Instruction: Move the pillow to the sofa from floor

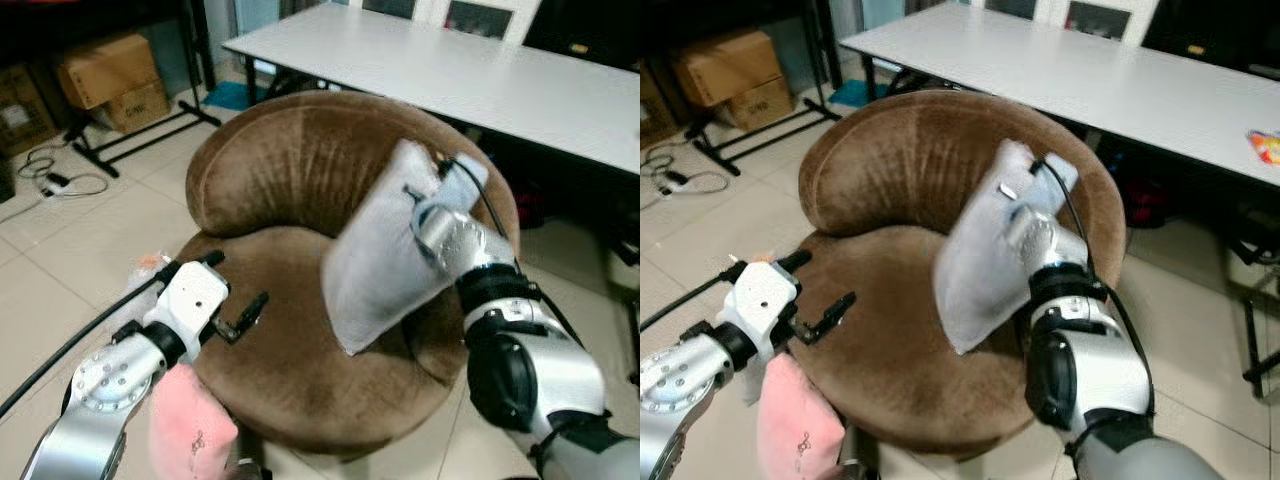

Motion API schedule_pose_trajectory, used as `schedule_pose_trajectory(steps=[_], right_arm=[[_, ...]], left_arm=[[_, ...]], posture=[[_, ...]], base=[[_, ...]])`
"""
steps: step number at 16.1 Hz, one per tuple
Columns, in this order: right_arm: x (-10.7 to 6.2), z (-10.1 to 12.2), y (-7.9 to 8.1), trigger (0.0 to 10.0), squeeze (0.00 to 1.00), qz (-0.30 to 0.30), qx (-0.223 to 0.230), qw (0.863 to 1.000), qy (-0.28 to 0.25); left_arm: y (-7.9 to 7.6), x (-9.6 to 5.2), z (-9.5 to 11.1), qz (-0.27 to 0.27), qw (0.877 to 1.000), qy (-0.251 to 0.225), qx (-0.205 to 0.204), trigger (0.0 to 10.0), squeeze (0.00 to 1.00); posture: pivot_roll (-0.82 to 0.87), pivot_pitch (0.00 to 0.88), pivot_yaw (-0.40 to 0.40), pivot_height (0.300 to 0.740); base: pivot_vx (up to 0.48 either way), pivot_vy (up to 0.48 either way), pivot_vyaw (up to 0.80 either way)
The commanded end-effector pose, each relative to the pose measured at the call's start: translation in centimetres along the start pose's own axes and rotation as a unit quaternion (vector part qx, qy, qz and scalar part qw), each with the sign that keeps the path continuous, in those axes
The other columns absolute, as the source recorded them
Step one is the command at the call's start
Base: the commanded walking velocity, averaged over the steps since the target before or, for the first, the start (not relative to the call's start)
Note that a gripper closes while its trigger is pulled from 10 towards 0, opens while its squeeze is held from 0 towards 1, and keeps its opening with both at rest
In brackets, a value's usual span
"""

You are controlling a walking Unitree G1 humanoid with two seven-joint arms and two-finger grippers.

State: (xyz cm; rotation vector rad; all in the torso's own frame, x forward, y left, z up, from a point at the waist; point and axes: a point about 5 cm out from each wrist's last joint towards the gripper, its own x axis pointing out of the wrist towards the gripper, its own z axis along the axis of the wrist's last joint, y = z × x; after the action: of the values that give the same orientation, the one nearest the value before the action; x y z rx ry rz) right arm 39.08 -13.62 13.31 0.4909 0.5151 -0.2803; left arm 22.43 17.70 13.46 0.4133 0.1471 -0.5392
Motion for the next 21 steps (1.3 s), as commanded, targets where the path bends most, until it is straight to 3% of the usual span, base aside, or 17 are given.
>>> schedule_pose_trajectory(steps=[1, 3, 5, 6, 7, 8, 14, 17, 18, 19, 20, 21], right_arm=[[0.3, -0.4, -0.3, 10.0, 0.0, 0.001, 0.002, 1.0, 0.005], [0.6, -1.1, -1.4, 10.0, 0.0, -0.028, -0.029, 0.999, 0.007], [0.7, -0.4, -1.3, 10.0, 0.0, -0.014, 0.001, 1.0, -0.006], [0.7, 0.1, -1.0, 10.0, 0.49, 0.002, 0.014, 1.0, -0.011], [0.7, 0.2, -0.9, 10.0, 0.49, 0.005, 0.017, 1.0, -0.013], [0.7, 0.7, -0.9, 10.0, 1.0, 0.013, 0.012, 1.0, -0.02], [0.7, 3.0, -2.6, 10.0, 1.0, 0.002, -0.081, 0.993, -0.086], [0.4, 4.7, -3.0, 10.0, 1.0, 0.04, -0.058, 0.988, -0.134], [0.2, 5.3, -3.0, 10.0, 0.57, 0.049, -0.061, 0.984, -0.159], [0.2, 5.3, -3.0, 10.0, 0.57, 0.049, -0.061, 0.984, -0.159], [-0.2, 5.8, -2.9, 10.0, 0.0, 0.09, -0.067, 0.978, -0.176], [-1.8, 5.8, -3.1, 10.0, 0.0, 0.148, -0.12, 0.958, -0.216]], left_arm=[[-0.6, -0.1, -0.1, -0.02, 1.0, 0.004, -0.014, 10.0, 0.0], [-0.6, -0.2, -0.1, -0.026, 0.999, 0.003, -0.035, 10.0, 0.0], [-0.3, -0.7, 0.3, -0.03, 0.998, -0.006, -0.051, 10.0, 0.0], [-0.4, -0.9, 0.4, -0.042, 0.997, -0.01, -0.06, 10.0, 0.0], [-0.5, -0.9, 0.5, -0.047, 0.997, -0.011, -0.063, 10.0, 0.0], [-0.8, -1.1, 0.5, -0.067, 0.995, -0.009, -0.07, 10.0, 0.0], [-1.3, -1.8, 0.7, -0.118, 0.988, -0.003, -0.098, 10.0, 0.0], [-1.0, -1.3, 0.9, -0.092, 0.992, -0.01, -0.081, 10.0, 0.0], [-0.9, -1.1, 0.9, -0.081, 0.994, -0.01, -0.075, 10.0, 0.0], [-0.9, -1.1, 0.9, -0.081, 0.994, -0.01, -0.075, 10.0, 0.0], [-0.7, -0.8, 0.9, -0.049, 0.996, -0.013, -0.071, 10.0, 0.0], [-0.1, -0.2, 0.9, 0.038, 0.996, -0.021, -0.075, 10.0, 0.0]], posture=[[0.02, 0.0, -0.052, 0.74], [0.03, 0.0, -0.055, 0.74], [0.03, 0.0, -0.061, 0.74], [0.03, 0.0, -0.061, 0.74], [0.03, 0.0, -0.061, 0.74], [0.03, 0.0, -0.06, 0.74], [0.03, 0.0, -0.056, 0.74], [0.02, 0.0, -0.052, 0.74], [0.01, 0.0, -0.05, 0.74], [0.01, 0.0, -0.05, 0.74], [0.01, 0.0, -0.05, 0.74], [-0.01, 0.0, -0.055, 0.74]], base=[[0.0, 0.0, 0.0], [0.0, 0.0, 0.0], [0.0, 0.0, 0.0], [0.0, 0.0, 0.0], [0.0, 0.0, 0.0], [0.0, 0.0, 0.0], [0.0, 0.0, 0.0], [0.0, 0.0, 0.0], [0.0, 0.0, 0.0], [0.0, 0.0, 0.0], [0.0, 0.0, 0.0], [0.0, 0.0, 0.0]])
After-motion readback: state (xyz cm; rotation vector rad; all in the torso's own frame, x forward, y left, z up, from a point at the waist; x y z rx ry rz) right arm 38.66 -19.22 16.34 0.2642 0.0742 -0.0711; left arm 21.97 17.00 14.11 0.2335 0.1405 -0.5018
